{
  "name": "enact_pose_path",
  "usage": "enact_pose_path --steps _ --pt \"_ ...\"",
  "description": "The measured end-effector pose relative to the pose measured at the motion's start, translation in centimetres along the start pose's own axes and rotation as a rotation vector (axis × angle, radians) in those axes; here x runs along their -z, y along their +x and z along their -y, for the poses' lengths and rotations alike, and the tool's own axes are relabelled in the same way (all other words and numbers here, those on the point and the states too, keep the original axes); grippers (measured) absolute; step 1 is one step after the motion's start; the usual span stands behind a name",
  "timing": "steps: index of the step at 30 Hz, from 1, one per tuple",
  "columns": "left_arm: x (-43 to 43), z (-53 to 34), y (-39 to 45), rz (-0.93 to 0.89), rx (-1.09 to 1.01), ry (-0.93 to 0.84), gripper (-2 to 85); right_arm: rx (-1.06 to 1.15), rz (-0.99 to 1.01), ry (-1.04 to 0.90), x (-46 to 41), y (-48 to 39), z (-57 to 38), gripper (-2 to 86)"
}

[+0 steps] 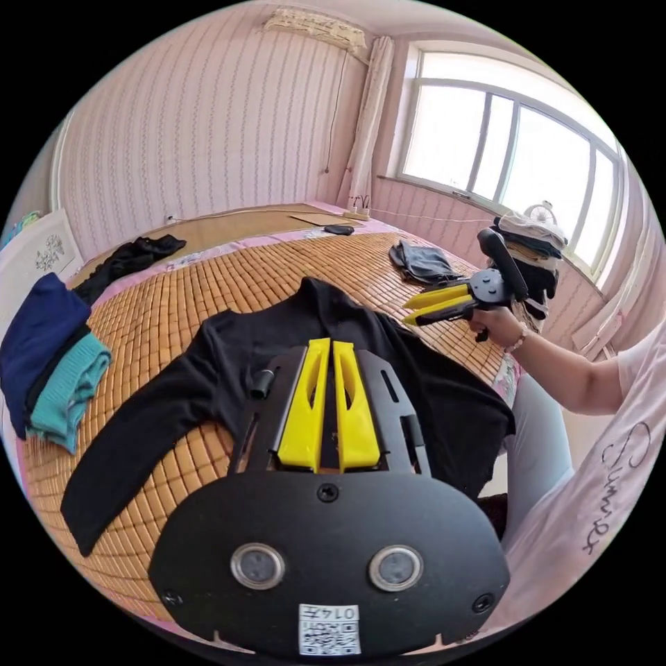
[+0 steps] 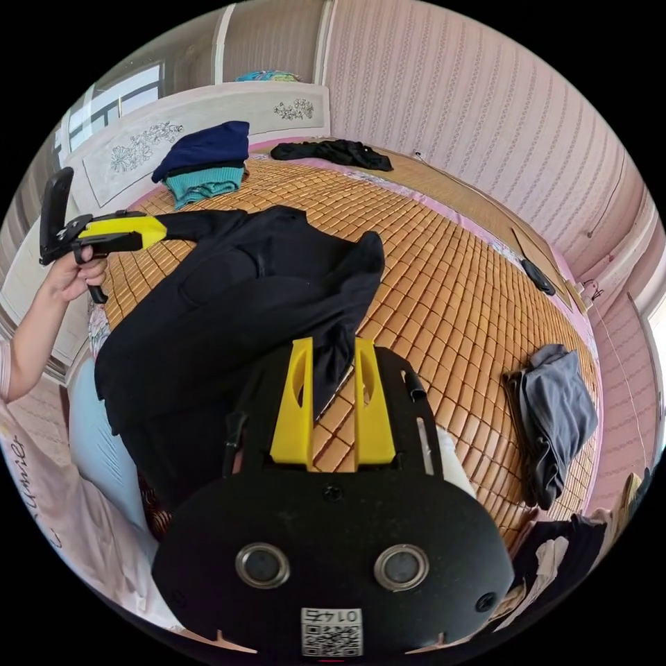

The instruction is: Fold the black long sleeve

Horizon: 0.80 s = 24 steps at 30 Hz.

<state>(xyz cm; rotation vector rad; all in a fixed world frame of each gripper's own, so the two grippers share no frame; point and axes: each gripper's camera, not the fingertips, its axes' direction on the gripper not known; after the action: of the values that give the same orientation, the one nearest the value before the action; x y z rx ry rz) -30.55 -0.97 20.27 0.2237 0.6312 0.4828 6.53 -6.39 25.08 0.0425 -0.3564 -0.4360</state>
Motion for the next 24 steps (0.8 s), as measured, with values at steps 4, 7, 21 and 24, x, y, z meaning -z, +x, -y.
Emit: enact_pose_path --steps 4,7,21,24 --pt "-6.5 5.7 -2.7 -0.113 0.097 -0.022 4.4 -0.034 0.023 -0.026 -2.9 2.9 1.4 9.2" --pt "-11.9 8.9 -2.9 -0.025 0.064 -0.1 6.2 -0.042 0.087 -0.085 -5.0 4.4 1.8 7.9" --pt "-24.7 14.6 -2.6 -0.057 0.091 -0.295 0.3 -0.083 0.109 -0.035 -4.6 8.7 -1.3 -0.4" --pt "-24.3 14.9 -3.2 -0.082 0.146 -0.293 3.9 -0.088 0.124 -0.077 -5.9 8.7 -1.3 -0.4"
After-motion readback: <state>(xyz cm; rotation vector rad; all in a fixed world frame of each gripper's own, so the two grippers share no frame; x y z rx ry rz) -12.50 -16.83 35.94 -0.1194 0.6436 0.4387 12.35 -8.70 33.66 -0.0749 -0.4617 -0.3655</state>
